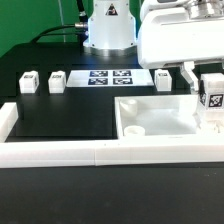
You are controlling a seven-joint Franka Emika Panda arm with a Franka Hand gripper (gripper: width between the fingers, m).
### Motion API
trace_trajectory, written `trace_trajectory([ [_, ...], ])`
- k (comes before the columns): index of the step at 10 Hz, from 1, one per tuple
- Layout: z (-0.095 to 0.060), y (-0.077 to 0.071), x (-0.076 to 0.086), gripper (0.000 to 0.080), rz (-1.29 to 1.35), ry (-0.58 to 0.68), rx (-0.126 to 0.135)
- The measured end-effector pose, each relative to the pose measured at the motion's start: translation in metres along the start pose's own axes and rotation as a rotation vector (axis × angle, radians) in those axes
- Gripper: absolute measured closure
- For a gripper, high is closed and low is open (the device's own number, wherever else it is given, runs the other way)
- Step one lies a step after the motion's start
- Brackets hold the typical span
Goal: Assemble square table
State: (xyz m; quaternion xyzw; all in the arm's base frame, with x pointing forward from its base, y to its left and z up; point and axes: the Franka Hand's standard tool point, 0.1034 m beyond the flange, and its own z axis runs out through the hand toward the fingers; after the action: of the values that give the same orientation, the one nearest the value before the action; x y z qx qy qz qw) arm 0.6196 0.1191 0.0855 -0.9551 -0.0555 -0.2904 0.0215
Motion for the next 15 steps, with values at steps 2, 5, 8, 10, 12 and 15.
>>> trace_trajectory([
  [2, 0.0049, 0.0002, -0.0046, 0.0509, -0.007, -0.009, -0.001],
  [5, 0.0079, -0.0012, -0.0044, 0.0509, 0.009, 0.016, -0.006],
  [8, 0.008, -0.001, -0.0047, 0.0293, 0.001, 0.015, -0.007],
  [10, 0.0081, -0.001, -0.0047, 0.018, -0.003, 0.015, -0.007],
  [12, 0.0081, -0.001, -0.0048, 0.0159, -0.009, 0.015, -0.007],
  [15, 0.0081, -0.0009, -0.0048, 0.0151, -0.012, 0.015, -0.007],
])
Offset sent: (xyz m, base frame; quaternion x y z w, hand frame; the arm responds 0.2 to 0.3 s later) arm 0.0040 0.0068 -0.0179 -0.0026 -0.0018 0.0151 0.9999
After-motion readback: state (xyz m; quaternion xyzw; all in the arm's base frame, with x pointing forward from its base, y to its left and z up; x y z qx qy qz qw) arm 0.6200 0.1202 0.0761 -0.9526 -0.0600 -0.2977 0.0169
